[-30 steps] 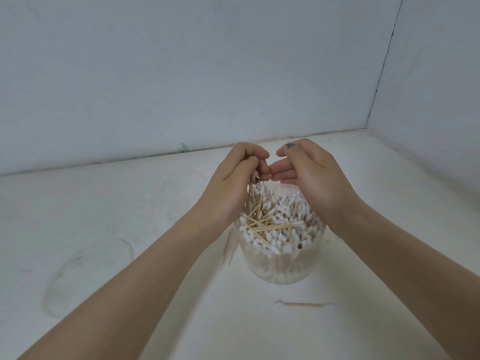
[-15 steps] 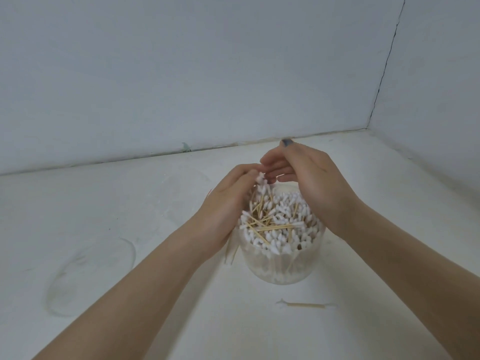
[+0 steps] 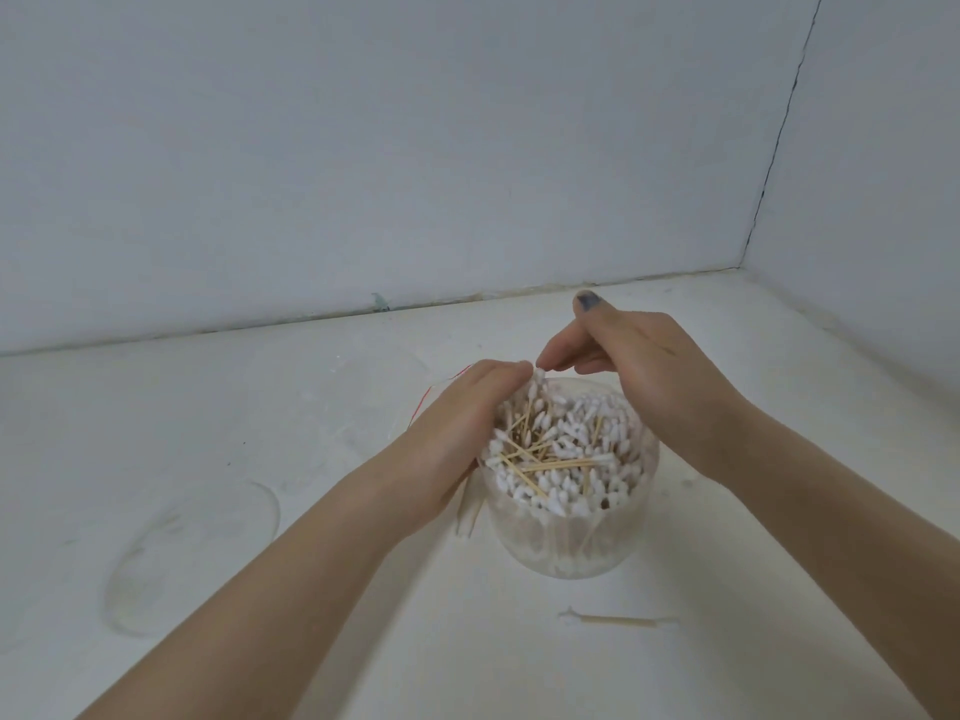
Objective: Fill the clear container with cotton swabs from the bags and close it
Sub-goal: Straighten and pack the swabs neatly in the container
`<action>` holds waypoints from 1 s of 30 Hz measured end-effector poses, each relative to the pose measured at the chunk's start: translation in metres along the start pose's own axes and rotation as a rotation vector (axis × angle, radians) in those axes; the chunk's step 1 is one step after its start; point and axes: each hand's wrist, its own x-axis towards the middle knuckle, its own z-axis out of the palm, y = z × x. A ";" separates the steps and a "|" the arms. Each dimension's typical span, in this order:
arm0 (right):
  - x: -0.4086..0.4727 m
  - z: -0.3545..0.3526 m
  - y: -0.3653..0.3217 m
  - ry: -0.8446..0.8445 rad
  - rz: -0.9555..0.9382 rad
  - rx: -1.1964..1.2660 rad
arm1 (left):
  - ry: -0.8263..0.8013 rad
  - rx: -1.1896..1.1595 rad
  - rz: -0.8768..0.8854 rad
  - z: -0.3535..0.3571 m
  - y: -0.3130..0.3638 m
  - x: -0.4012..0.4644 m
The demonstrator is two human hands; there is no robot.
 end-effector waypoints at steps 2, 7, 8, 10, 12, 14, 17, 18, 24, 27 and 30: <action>-0.001 -0.007 -0.005 -0.055 0.023 -0.031 | 0.005 0.068 -0.049 0.006 0.014 -0.007; 0.003 -0.018 -0.011 -0.141 0.063 -0.134 | -0.047 0.127 -0.032 0.007 0.022 -0.022; 0.007 -0.018 -0.011 -0.168 0.080 -0.167 | -0.042 0.103 -0.034 0.006 0.021 -0.021; 0.014 -0.017 -0.010 -0.212 0.132 -0.247 | -0.058 0.075 -0.036 0.005 0.022 -0.021; 0.010 -0.021 -0.016 -0.232 0.138 -0.330 | -0.093 0.072 -0.029 0.002 0.021 -0.024; 0.000 -0.027 -0.025 -0.264 0.100 -0.348 | -0.111 0.075 -0.025 0.000 0.020 -0.027; -0.011 -0.029 -0.037 -0.357 0.069 -0.413 | -0.119 0.094 -0.004 -0.005 0.018 -0.028; -0.012 -0.027 -0.040 -0.384 0.077 -0.455 | -0.124 0.086 -0.001 -0.006 0.017 -0.029; -0.016 -0.018 -0.043 -0.395 0.097 -0.540 | -0.110 -0.104 -0.021 -0.007 0.004 -0.033; -0.015 -0.019 -0.043 -0.360 0.075 -0.508 | -0.125 -0.141 -0.025 -0.010 0.004 -0.030; -0.015 -0.020 -0.043 -0.315 0.012 -0.488 | -0.111 -0.142 -0.052 -0.010 0.006 -0.025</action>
